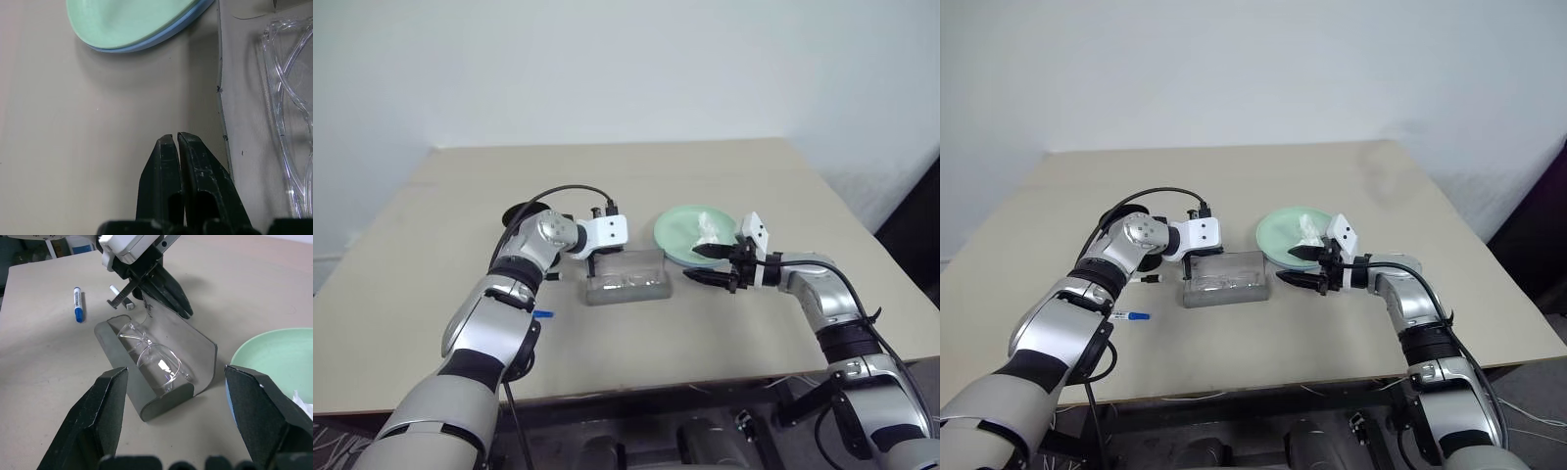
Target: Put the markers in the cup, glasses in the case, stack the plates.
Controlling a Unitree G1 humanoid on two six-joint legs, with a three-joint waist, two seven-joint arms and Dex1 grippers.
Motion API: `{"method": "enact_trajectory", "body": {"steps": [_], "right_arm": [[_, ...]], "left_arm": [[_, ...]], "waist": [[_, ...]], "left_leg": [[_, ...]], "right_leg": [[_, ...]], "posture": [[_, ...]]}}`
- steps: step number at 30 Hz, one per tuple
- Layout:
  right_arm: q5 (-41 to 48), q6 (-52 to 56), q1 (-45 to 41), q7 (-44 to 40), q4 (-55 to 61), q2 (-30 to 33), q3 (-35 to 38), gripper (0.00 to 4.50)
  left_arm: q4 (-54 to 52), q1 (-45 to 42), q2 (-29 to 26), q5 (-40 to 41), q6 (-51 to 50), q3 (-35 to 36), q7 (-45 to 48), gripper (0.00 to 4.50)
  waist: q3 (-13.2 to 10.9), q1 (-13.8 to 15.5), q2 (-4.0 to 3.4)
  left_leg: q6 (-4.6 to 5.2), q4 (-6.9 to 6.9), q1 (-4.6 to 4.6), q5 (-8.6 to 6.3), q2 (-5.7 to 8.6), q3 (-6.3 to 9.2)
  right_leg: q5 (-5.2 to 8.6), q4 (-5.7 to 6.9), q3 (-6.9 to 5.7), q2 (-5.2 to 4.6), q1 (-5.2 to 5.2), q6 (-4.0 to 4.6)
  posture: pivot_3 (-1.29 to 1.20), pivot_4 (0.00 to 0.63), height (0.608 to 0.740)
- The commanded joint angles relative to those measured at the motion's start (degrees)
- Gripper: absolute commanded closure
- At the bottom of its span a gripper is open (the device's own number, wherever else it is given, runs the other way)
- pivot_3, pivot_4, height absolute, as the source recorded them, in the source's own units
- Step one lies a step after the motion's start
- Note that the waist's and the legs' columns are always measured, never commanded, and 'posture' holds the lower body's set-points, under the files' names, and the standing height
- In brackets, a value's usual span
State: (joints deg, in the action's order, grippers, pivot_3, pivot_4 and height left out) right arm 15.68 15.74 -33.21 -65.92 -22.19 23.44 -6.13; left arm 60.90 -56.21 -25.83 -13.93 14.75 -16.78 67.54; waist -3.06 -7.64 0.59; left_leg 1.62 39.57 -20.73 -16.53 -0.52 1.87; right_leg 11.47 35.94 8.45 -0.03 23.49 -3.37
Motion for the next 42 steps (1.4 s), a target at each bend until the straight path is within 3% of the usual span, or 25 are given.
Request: {"method": "enact_trajectory", "body": {"steps": [1,7,23,30,34,42], "right_arm": [[0.36,-0.95,-1.6,-0.26,0.73,-0.04,0.47,1.1],[0.43,-0.97,-1.51,-0.29,0.9,0.12,0.52,1.1],[0.59,-0.82,-1.07,0.03,1.51,0.01,0.5,1.1],[1.04,-0.83,0.01,0.73,2.6,-0.72,0.52,1.1],[1.2,-1.07,1.66,0.96,3.69,-1.36,0.43,1.1],[2.99,3.36,4.33,-1.37,8.56,-1.18,-0.74,1.1]], "left_arm": [[-8.53,4.03,-2.2,7.82,-6.23,2.79,13.29,4.45],[-15.45,6.29,-3.22,9.52,-11.24,3.12,14.68,4.45],[-21.09,8.36,-5.64,12.16,-14.8,3.74,16.17,4.45],[-28.44,14.43,-17.16,12.89,-15.54,3.75,22.91,4.45],[-30.95,16.58,-18.88,13.58,-16.52,3.74,22.53,4.45],[-49.21,27.29,-24.82,17.24,-24.84,6.02,20.99,4.45]], "waist": [[0.0,-0.09,0.0],[-0.01,0.71,0.08],[-0.01,0.43,0.07],[-0.02,-0.12,0.06],[-0.01,0.52,0.07],[-0.02,0.44,0.06]], "left_leg": [[0.0,-0.02,0.01,0.0,-0.02,0.01],[0.0,0.2,-0.06,0.01,0.02,0.13],[0.0,0.23,-0.02,0.0,-0.01,0.11],[0.0,0.16,-0.01,0.01,-0.06,0.11],[0.0,0.2,0.02,0.01,-0.04,0.13],[-0.01,0.17,-0.03,0.0,-0.05,0.1]], "right_leg": [[0.0,0.0,-0.01,0.02,0.02,0.0],[0.0,0.01,-0.11,-0.04,-0.05,0.0],[0.0,0.12,-0.08,0.0,-0.02,0.0],[0.0,0.19,-0.07,0.02,0.06,0.02],[0.01,0.17,-0.11,-0.04,-0.02,0.03],[0.01,0.13,-0.1,-0.08,0.04,0.02]], "posture": [[0.0,0.0,0.74],[0.0,0.0,0.74],[0.0,0.0,0.74],[0.0,0.0,0.74],[0.0,0.0,0.74],[0.0,0.0,0.74]]}}
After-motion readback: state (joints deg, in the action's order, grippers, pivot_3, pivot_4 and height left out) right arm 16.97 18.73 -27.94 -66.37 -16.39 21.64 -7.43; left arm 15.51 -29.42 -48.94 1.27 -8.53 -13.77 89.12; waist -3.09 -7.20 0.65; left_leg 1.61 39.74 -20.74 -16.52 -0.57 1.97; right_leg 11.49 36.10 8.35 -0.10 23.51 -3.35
